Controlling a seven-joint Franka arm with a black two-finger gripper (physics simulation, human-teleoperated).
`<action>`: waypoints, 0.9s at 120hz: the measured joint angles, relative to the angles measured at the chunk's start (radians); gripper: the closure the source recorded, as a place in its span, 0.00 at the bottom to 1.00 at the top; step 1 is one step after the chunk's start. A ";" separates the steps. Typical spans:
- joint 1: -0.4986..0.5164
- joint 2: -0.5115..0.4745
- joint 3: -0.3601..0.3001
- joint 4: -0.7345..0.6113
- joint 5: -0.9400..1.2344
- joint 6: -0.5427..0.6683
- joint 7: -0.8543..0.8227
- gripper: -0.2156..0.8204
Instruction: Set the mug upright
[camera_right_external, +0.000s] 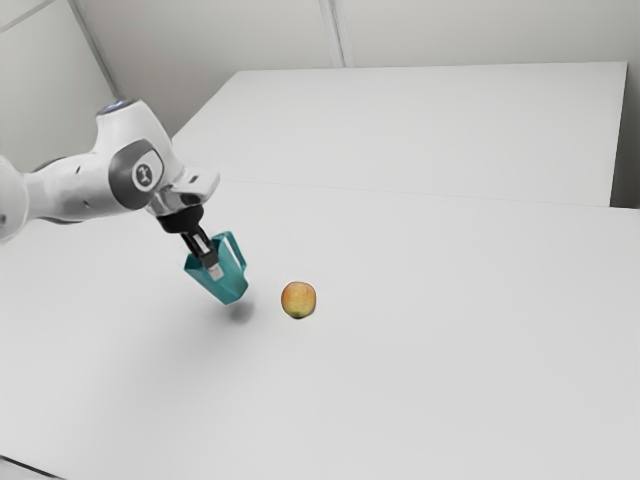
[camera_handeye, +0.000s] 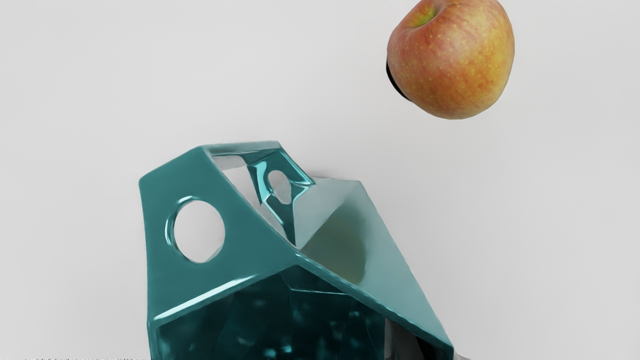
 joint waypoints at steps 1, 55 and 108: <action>0.001 -0.003 -0.002 -0.004 0.002 0.004 -0.007 0.97; 0.083 -0.091 -0.107 -0.152 0.041 0.135 -0.294 0.97; 0.071 0.002 -0.132 -0.096 0.098 0.069 -0.453 0.97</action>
